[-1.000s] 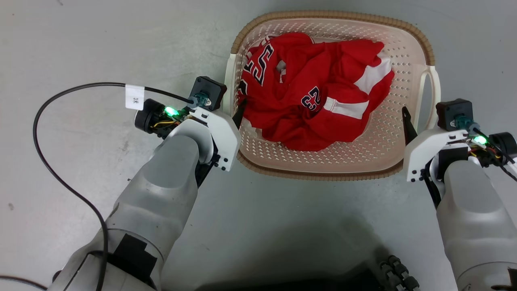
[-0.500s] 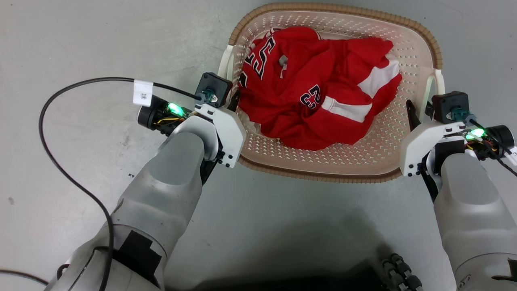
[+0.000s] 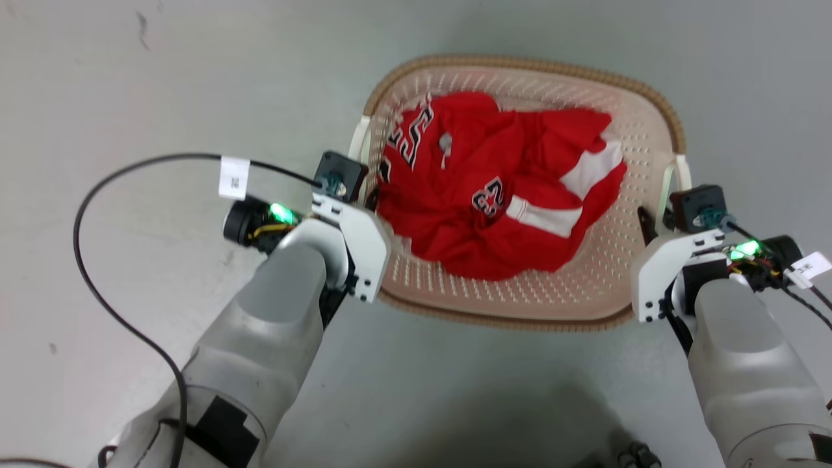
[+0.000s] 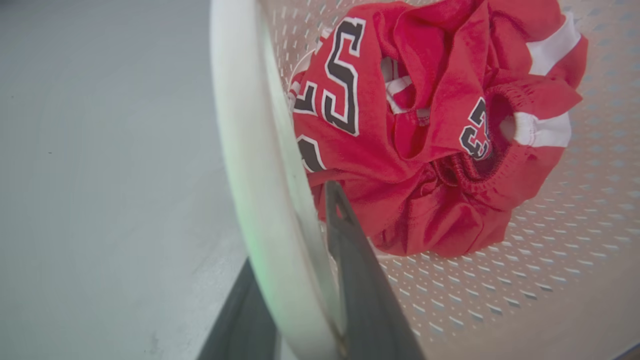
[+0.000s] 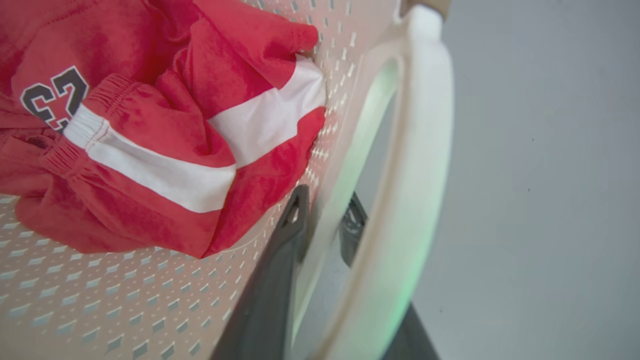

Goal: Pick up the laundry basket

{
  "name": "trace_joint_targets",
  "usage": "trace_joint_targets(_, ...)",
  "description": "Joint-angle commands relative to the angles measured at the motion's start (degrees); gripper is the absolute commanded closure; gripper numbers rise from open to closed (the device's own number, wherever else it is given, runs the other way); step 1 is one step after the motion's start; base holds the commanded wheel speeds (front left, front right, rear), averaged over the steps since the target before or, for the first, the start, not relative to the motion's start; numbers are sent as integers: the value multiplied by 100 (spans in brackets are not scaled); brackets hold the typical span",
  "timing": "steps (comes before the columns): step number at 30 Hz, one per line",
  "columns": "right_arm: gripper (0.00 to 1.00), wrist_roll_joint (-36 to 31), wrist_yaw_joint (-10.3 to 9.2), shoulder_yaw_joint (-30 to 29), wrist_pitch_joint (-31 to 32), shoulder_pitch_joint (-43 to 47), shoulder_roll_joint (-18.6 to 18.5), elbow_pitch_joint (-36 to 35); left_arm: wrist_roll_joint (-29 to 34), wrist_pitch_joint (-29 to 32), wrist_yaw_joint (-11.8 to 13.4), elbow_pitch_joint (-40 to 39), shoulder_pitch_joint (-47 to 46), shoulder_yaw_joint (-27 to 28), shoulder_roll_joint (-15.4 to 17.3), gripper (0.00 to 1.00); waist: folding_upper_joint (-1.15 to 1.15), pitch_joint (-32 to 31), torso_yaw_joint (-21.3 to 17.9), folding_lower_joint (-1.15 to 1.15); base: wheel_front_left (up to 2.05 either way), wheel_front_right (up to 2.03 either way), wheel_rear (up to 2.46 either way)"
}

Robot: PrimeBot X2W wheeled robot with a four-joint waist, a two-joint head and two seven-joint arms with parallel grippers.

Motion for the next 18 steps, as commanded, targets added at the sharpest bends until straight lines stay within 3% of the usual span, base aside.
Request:
trace_joint_targets(1, 100, -72, -14, 10, 7, 63, -123, 0, -16, 20, -33, -19, 63, -34, 55, 100, 0, -208, 52, 0, 0, 0, 0)
trace_joint_targets(18, 100, -170, -13, 484, 441, 491, -97, 368, -1026, 560, -46, -152, 975, -462, 33, 100, 0, -1766, 538, 0, 0, 0, 0)
